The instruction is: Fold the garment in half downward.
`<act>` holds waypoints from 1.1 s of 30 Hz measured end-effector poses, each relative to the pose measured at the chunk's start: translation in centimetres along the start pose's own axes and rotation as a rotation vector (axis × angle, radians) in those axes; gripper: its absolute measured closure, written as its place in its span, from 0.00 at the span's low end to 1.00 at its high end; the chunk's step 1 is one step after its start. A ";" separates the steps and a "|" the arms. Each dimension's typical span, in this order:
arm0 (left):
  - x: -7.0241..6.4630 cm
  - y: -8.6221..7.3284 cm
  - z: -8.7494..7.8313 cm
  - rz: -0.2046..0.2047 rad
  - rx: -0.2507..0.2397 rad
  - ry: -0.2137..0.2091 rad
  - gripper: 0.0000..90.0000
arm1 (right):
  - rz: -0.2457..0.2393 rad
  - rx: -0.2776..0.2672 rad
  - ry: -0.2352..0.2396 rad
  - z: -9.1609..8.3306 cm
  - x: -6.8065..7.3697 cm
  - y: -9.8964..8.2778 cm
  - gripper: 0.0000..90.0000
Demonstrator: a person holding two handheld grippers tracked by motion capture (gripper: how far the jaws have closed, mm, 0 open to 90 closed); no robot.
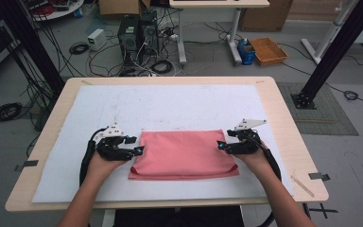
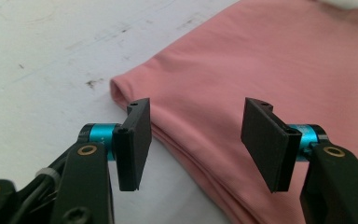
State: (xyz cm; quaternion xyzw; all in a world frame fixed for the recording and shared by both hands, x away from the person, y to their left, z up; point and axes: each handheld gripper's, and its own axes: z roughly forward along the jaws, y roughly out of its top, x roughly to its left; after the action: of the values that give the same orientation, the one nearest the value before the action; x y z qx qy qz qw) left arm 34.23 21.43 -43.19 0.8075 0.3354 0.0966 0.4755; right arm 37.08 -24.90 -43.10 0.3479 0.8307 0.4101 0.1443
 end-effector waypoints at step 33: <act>-2.5 -0.4 -2.2 -0.017 0.014 0.019 0.26 | -0.037 -0.028 0.087 -0.9 2.0 2.3 0.23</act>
State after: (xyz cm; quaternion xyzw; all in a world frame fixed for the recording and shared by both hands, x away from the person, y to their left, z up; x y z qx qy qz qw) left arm 31.11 21.51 -41.92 0.8071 0.3473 0.0979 0.4674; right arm 36.22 -23.06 -40.63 0.3125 0.8366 0.4336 0.1205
